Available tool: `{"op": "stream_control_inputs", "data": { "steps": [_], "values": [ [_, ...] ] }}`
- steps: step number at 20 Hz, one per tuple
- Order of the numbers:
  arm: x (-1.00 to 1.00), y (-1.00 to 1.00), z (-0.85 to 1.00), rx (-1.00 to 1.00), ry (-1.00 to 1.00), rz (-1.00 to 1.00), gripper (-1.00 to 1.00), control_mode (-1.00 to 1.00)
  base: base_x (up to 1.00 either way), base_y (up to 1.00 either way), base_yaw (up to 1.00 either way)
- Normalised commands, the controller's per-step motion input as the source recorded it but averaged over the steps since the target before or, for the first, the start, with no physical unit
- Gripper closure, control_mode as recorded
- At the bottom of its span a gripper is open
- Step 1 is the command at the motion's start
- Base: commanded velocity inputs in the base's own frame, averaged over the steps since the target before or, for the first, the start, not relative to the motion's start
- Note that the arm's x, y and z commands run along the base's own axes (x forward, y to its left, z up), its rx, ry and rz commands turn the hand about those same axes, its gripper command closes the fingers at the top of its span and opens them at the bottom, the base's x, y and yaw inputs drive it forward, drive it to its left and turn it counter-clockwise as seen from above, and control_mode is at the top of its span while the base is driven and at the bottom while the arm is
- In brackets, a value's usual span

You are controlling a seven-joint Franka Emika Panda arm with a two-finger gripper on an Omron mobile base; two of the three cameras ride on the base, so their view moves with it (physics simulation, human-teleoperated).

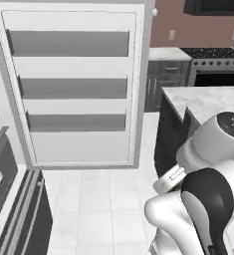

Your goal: Pick avocado from the fridge and place it on the plate on the counter.

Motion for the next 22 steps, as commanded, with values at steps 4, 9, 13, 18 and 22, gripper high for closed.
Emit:
{"op": "stream_control_inputs", "data": {
  "steps": [4,9,13,18,22],
  "values": [
    [0.0,0.0,0.0,0.0,0.0,0.0,1.0,1.0,-0.55,-0.09,-0.81],
    [0.0,0.0,0.0,0.0,0.0,0.0,1.0,1.0,-0.36,-0.77,-0.69],
    [0.0,0.0,0.0,0.0,0.0,0.0,1.0,1.0,-0.26,-1.0,-0.51],
    [0.0,0.0,0.0,0.0,0.0,0.0,1.0,1.0,0.46,-1.0,-0.36],
    [0.0,0.0,0.0,0.0,0.0,0.0,1.0,1.0,0.93,-1.0,-0.26]
  ]
}}
